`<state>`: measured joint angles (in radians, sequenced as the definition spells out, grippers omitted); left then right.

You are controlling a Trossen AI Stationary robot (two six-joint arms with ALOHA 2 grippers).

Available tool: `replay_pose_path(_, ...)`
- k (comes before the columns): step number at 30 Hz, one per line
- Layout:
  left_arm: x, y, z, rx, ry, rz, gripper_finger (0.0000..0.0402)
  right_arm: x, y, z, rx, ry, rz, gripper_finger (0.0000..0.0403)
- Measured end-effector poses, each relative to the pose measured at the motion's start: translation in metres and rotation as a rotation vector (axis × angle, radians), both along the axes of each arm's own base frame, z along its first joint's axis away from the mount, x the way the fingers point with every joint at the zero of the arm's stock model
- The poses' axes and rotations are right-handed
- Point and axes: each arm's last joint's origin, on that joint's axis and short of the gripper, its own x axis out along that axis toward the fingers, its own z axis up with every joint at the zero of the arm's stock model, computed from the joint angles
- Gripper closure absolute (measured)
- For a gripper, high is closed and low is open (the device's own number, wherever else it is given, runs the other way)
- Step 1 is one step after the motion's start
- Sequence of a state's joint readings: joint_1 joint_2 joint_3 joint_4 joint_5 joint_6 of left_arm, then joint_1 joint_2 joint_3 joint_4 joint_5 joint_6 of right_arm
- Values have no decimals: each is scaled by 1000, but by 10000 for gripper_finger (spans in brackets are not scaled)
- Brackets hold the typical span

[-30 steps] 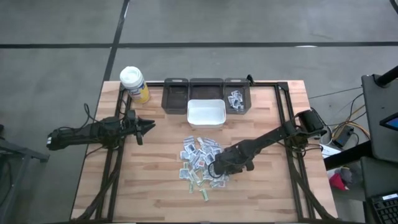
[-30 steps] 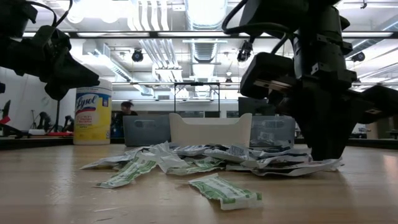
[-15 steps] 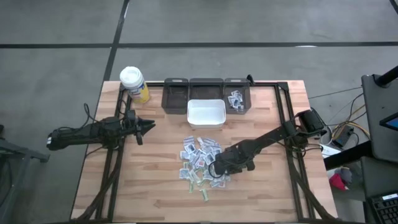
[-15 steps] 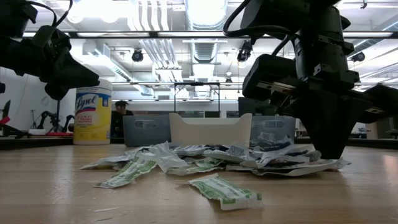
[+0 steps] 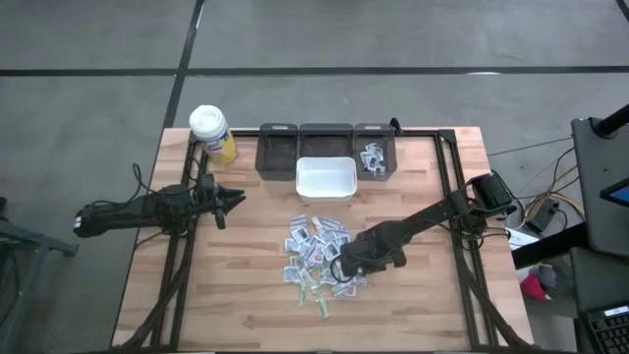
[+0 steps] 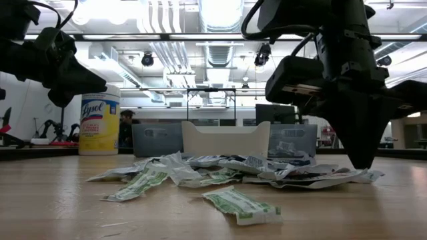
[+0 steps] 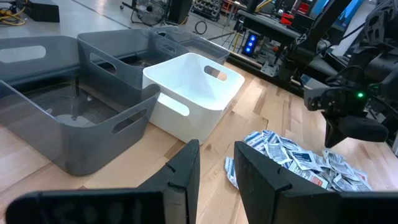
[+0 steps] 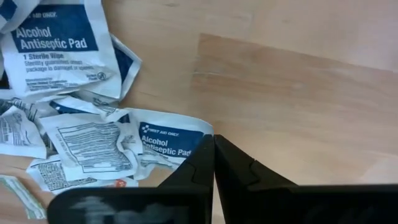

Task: Pick & Place First Aid Supplies
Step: Put the blue alcohol pad into the right black bin

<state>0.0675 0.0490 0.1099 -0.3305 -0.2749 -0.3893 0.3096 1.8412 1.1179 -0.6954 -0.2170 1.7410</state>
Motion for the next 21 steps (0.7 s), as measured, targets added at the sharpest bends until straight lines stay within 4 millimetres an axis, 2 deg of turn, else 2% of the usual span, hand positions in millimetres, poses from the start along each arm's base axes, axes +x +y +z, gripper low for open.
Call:
replay_pose_path(11, 0, 0, 0, 0, 1, 0, 307, 6, 1, 10, -14, -37, 70, 394)
replay_pose_path(21, 0, 0, 0, 0, 0, 0, 307, 4, 3, 10, 14, -22, 70, 394)
